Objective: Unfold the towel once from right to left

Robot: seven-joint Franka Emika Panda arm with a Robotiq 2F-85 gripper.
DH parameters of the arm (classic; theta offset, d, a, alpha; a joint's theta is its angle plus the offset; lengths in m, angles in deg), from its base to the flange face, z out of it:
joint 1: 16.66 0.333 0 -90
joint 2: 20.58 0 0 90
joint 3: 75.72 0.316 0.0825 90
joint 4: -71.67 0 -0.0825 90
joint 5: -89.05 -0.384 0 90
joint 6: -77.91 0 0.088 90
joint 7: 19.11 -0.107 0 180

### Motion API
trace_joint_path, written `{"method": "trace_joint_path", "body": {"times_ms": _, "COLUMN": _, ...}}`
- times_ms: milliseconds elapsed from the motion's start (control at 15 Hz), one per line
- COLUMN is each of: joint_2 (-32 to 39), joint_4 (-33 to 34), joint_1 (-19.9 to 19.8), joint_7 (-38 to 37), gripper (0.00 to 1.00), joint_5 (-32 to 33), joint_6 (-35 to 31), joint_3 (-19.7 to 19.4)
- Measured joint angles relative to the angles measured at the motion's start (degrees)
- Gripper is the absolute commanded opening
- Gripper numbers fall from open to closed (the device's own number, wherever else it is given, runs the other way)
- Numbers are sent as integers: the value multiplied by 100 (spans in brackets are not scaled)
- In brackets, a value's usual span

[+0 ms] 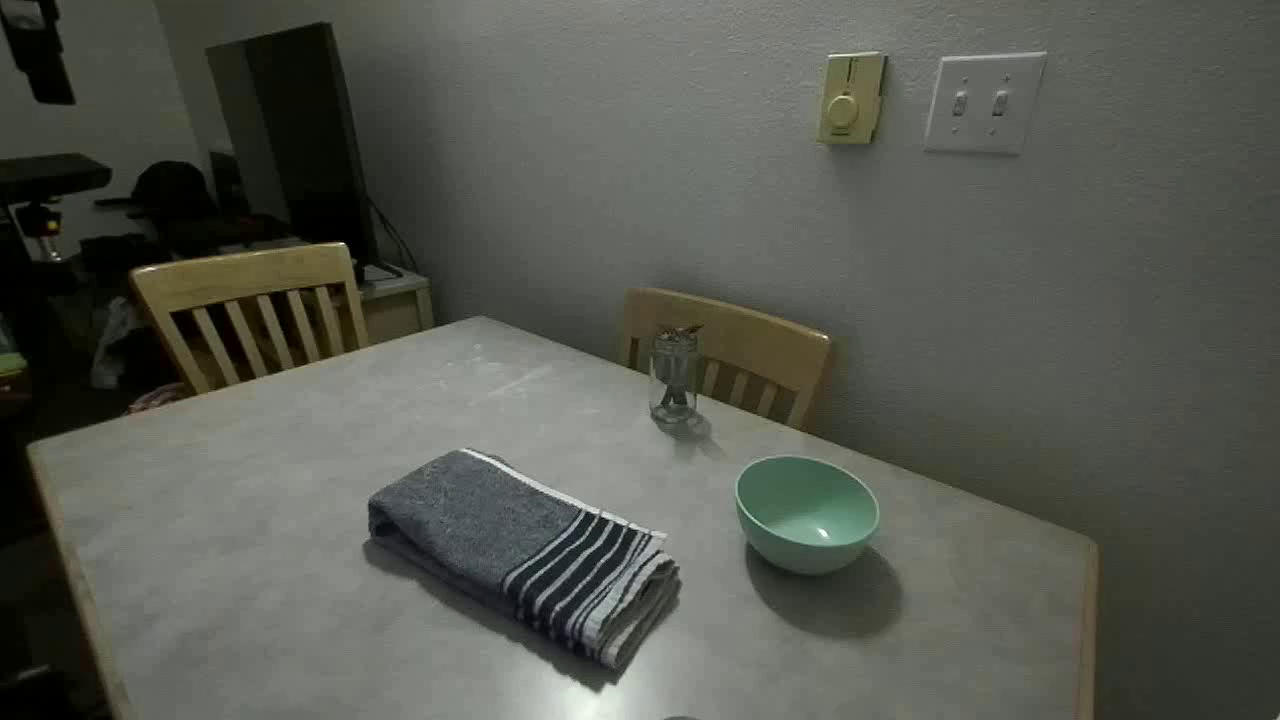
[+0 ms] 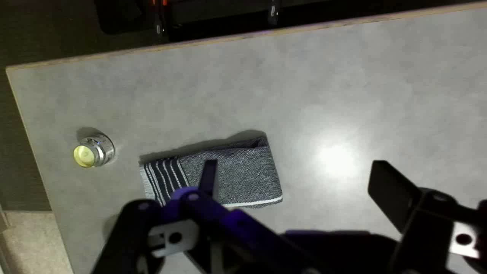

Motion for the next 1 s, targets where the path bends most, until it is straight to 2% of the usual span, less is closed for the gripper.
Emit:
{"method": "trace_joint_path", "body": {"times_ms": 200, "joint_2": 0, "joint_4": -1, "joint_1": 19, "joint_7": 3, "gripper": 100, "joint_5": 7, "joint_6": 1, "joint_3": -30}}
{"method": "trace_joint_path", "body": {"times_ms": 333, "joint_2": 1, "joint_4": -12, "joint_1": 52, "joint_7": 237, "gripper": 100, "joint_5": -71, "joint_6": 55, "joint_3": -235}}
{"method": "trace_joint_path", "body": {"times_ms": 867, "joint_2": 98, "joint_4": -55, "joint_1": 23, "joint_7": 2376, "gripper": 100, "joint_5": -853, "joint_6": 610, "joint_3": -2088}}
{"method": "trace_joint_path", "body": {"times_ms": 1000, "joint_2": 114, "joint_4": -55, "joint_1": 18, "joint_7": 2656, "gripper": 100, "joint_5": -961, "joint_6": 686, "joint_3": -2315}}
